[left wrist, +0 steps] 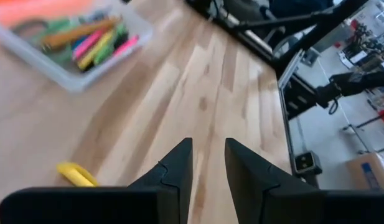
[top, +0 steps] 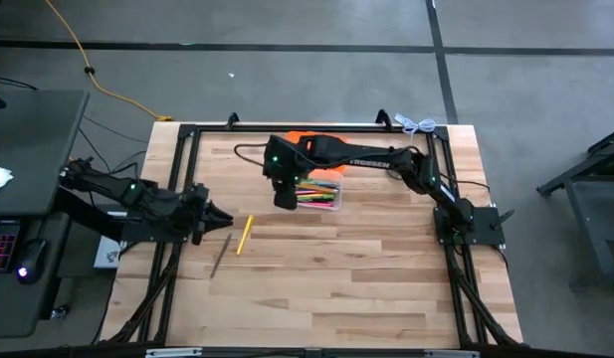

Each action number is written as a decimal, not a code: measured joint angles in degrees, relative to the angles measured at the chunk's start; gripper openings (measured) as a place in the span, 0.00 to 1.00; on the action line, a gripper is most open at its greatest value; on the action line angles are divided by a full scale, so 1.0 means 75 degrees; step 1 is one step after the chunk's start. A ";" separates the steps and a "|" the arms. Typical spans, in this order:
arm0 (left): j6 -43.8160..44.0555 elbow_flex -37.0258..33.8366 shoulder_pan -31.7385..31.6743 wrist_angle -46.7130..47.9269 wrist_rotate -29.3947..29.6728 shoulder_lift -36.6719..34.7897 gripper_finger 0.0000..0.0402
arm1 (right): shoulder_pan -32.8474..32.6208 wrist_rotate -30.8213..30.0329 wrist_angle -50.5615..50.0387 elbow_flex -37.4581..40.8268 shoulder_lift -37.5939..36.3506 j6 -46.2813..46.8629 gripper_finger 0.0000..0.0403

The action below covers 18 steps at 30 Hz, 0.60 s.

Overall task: Pick & place school supplies into a supply box
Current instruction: Put the yellow pen into the transparent supply box

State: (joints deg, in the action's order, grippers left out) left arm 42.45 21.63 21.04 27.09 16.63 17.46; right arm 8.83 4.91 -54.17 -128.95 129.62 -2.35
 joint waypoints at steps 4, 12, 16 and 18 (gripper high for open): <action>0.0673 0.0006 -0.0001 -0.0050 -0.0272 0.0550 0.30 | -0.0248 -0.0001 -0.0192 0.0000 0.0000 0.0000 0.31; 0.1825 0.0006 0.0000 -0.0020 -0.0409 0.1827 0.30 | -0.0731 0.0002 -0.1135 0.0000 0.0000 0.0311 0.31; 0.2195 0.0008 0.0000 -0.0072 -0.0420 0.2519 0.30 | -0.0965 -0.0003 -0.1824 0.0000 0.0000 0.0549 0.31; 0.2344 0.0009 -0.0003 -0.0104 -0.0426 0.2836 0.30 | -0.1086 -0.0022 -0.2059 0.0000 0.0000 0.0675 0.31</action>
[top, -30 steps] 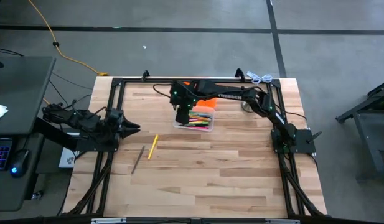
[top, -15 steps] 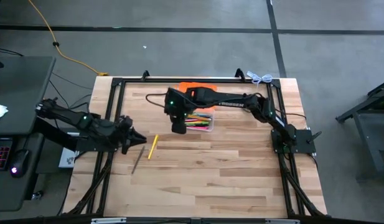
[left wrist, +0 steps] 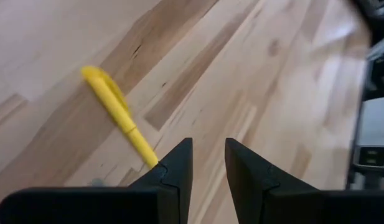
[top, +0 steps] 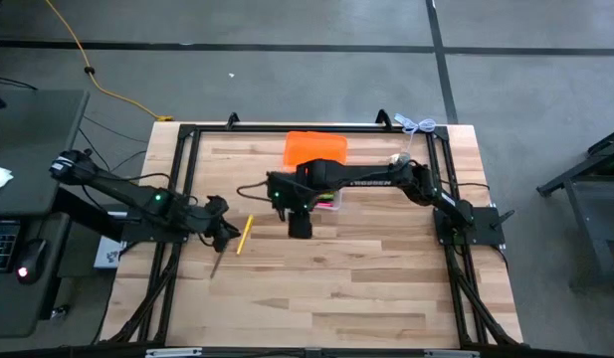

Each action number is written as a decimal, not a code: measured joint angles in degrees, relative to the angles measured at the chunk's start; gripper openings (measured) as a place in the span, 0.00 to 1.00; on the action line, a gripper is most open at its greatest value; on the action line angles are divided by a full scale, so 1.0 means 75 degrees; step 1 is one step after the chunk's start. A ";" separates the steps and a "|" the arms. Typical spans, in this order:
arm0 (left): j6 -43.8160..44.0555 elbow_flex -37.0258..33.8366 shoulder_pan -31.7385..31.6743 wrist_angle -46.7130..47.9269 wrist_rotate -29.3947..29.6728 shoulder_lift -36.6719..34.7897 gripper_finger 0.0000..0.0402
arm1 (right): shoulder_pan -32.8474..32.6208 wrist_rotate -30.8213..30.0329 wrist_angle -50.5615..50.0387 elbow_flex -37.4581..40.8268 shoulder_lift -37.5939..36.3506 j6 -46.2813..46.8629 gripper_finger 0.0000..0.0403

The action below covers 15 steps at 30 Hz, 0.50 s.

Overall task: Pick & place school supplies into a supply box
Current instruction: Put the yellow pen into the transparent supply box

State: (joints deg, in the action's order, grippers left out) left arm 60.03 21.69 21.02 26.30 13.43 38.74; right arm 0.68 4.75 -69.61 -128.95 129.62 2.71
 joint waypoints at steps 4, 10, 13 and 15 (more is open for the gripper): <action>0.0134 0.0000 0.0000 -0.0176 -0.0004 0.0566 0.30 | -0.0267 -0.0061 -0.0335 0.0000 0.0000 0.0179 0.31; 0.0260 0.0003 0.0000 -0.0528 0.0058 0.1327 0.30 | -0.0712 -0.0992 -0.0407 0.0000 -0.0043 0.0262 0.31; 0.0268 0.0003 0.0003 -0.0583 0.0064 0.1602 0.30 | -0.0893 -0.1563 -0.0510 0.0000 -0.0201 0.0558 0.31; 0.0268 0.0003 0.0000 -0.0647 0.0078 0.1792 0.30 | -0.0981 -0.1812 -0.0567 0.0000 -0.0364 0.0741 0.31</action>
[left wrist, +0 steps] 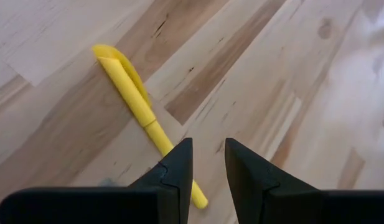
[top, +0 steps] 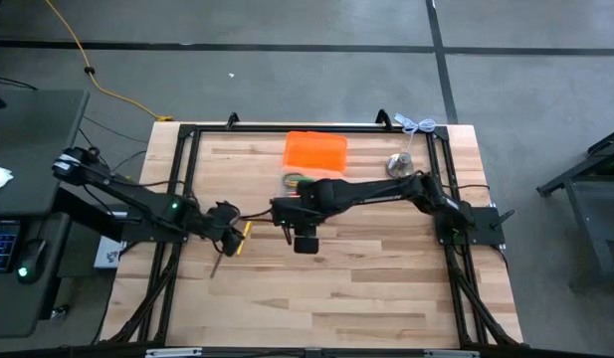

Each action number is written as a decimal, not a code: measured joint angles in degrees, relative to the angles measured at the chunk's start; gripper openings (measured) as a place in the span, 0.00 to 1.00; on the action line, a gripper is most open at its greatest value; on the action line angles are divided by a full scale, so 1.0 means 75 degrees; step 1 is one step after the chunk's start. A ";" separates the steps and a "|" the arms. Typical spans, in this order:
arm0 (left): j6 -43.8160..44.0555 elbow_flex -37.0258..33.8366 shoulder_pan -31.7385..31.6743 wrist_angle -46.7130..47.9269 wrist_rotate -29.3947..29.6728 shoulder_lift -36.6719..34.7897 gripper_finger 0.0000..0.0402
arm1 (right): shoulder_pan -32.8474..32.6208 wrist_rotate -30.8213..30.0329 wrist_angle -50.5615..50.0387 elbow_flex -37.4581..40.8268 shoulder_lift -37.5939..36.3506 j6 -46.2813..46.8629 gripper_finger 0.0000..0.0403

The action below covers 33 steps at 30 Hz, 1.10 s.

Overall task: Pick & place school supplies into a supply box
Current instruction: Put the yellow pen into the transparent supply box

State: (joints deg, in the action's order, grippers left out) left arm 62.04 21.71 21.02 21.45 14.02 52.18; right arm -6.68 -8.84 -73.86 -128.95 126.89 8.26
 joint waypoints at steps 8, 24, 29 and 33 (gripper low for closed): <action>-0.0006 0.0000 0.0000 -0.0114 0.0074 0.0463 0.30 | -0.0305 -0.0690 -0.0038 0.0000 -0.0613 0.0693 0.31; 0.0211 0.0000 0.0000 -0.0083 0.0580 0.0814 0.30 | -0.0525 -0.1856 0.1283 0.2514 -0.2262 0.2250 0.31; 0.0210 0.0000 0.0000 -0.0075 0.0621 0.0814 0.30 | -0.0555 -0.1696 0.2995 0.4680 -0.3834 0.2627 0.31; 0.0207 0.0000 -0.0003 -0.0090 0.0636 0.0814 0.30 | -0.0635 -0.1773 0.4381 0.6304 -0.5059 0.2879 0.31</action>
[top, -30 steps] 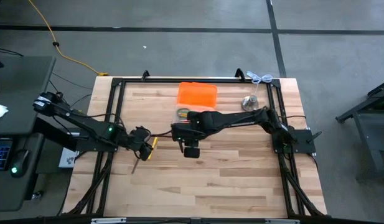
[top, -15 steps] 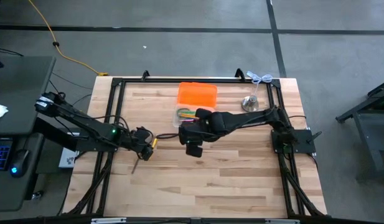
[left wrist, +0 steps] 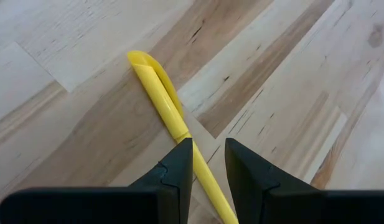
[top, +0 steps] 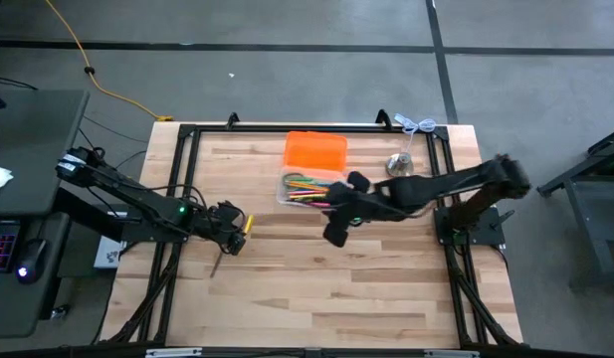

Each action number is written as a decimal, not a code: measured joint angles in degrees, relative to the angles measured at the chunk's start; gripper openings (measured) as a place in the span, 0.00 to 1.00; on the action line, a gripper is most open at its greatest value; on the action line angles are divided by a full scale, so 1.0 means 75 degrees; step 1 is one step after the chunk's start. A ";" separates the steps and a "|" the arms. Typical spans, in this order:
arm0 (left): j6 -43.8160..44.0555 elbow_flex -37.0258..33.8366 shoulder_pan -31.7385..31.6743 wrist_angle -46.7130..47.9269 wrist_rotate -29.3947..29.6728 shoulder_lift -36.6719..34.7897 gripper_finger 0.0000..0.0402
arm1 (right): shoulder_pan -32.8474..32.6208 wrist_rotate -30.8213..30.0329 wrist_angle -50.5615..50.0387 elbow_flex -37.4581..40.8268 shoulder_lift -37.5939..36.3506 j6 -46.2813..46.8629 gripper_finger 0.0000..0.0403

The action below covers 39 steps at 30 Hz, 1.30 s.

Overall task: Pick & place school supplies into a supply box
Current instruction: Put the yellow pen into the transparent supply box

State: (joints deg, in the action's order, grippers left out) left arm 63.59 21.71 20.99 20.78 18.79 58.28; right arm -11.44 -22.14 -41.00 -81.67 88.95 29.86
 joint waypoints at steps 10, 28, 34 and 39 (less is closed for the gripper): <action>-0.0011 0.0000 0.0000 -0.0103 0.0043 0.0000 0.30 | -0.0254 -0.0806 0.3120 0.3561 -0.2933 -0.0013 0.31; 0.0170 -0.0009 -0.0006 -0.0200 0.0320 0.0631 0.30 | -0.0248 -0.0458 0.8703 0.8616 -0.6874 -0.0037 0.31; 0.0420 -0.0009 -0.0006 -0.0338 0.0005 0.1045 0.30 | -0.0248 -0.0253 0.9557 0.9140 -0.6971 -0.0037 0.31; 0.0421 -0.0009 -0.0046 -0.0641 -0.0021 0.1122 0.30 | -0.0245 -0.0255 0.9627 0.9171 -0.6963 -0.0037 0.31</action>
State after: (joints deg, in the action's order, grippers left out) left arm 66.75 21.65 20.65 15.97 18.63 66.70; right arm -13.28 -24.05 31.20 -12.88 36.73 29.58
